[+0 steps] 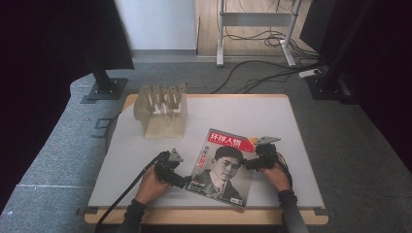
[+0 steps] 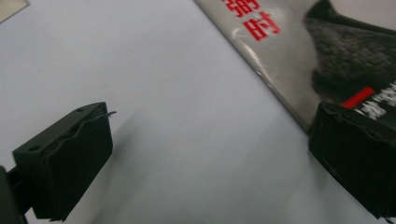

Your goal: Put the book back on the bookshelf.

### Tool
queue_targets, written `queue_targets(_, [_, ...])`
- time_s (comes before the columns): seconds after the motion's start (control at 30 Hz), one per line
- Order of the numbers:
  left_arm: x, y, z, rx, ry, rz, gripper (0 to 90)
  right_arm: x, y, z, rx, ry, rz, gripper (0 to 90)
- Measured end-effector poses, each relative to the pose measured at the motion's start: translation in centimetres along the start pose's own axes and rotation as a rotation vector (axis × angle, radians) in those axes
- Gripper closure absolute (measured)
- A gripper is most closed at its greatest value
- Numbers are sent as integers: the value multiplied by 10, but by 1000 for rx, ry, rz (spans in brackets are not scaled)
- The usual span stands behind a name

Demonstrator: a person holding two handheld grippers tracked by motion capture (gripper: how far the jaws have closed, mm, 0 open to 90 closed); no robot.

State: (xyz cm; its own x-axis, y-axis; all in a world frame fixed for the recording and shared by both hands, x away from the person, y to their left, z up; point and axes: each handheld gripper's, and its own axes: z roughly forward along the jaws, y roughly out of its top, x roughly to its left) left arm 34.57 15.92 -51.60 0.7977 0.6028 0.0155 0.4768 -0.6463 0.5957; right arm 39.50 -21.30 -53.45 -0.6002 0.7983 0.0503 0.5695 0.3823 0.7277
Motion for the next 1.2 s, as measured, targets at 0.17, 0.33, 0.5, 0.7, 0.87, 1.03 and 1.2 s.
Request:
queue_targets(0.17, [-15,-6,-9,-20,-32,22,0,0,0,0,1,1,0,17])
queue_targets(0.33, [-26,-12,-6,2,-25,50,0,0,0,0,1,1,-2,18])
queue_targets(0.5, [-24,-19,-3,-38,-49,31,0,-1,0,-1,4,7,-10,31])
queue_targets(0.7, [-24,-23,-2,-74,-48,23,0,-12,1,-7,24,-27,0,41])
queue_targets(0.87, [-24,-23,-2,-74,-48,22,0,-19,2,-3,21,-7,17,18])
queue_targets(1.03, [-24,-23,-2,-73,-44,24,0,-22,10,4,39,-5,24,6])
queue_targets(1.2, [-24,-23,-2,-73,-44,25,0,-27,14,8,28,10,56,6])
